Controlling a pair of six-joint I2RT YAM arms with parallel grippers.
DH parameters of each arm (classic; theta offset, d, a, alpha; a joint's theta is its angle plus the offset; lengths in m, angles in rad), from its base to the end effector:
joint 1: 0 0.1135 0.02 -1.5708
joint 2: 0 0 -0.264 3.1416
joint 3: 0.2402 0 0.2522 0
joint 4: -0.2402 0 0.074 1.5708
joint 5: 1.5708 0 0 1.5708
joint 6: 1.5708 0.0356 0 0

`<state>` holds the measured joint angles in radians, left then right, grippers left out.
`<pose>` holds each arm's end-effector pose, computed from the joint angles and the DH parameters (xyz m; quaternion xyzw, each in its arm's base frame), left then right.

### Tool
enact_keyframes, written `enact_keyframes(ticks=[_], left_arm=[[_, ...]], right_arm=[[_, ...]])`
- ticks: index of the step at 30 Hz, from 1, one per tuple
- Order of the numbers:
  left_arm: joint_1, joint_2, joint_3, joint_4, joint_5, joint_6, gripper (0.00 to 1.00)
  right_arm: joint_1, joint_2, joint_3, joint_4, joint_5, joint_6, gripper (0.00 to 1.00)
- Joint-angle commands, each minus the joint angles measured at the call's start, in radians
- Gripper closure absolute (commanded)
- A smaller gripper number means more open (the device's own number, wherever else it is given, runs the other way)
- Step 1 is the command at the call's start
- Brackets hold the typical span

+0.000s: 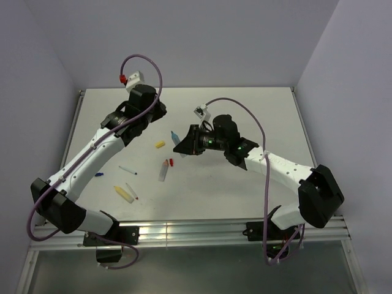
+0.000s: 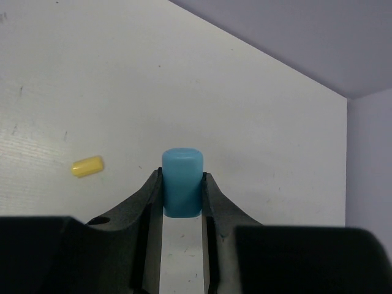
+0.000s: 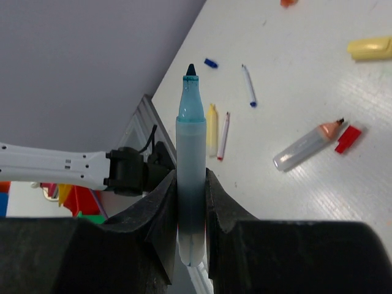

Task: Insert the pens into the pen caps

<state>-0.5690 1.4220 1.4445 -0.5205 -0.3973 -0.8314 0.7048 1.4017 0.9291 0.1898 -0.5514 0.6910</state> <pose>0.2755 -0.1599 0.3890 -0.2102 0.8222 -0.1931 0.4924 0.2326 0.2223 0.2865 -0.1687 0.7684 0.5380 0.3028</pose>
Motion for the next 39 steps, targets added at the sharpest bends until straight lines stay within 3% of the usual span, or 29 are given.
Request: enact_keyframes(ticks=[1,9,39], left_arm=[[-0.028,-0.024,0.028,0.063,0.035,0.058,1.0],[-0.104,-0.047,0.021,0.094,0.051,0.081,1.0],[-0.126,-0.02,-0.015,0.128,0.094,0.068,1.0]], right_arm=[[0.015,-0.009,0.085,0.03,0.059,-0.018,1.0],[0.015,-0.038,0.083,0.019,0.125,-0.059,1.0],[-0.042,-0.09,0.083,0.02,0.154,-0.065,1.0]])
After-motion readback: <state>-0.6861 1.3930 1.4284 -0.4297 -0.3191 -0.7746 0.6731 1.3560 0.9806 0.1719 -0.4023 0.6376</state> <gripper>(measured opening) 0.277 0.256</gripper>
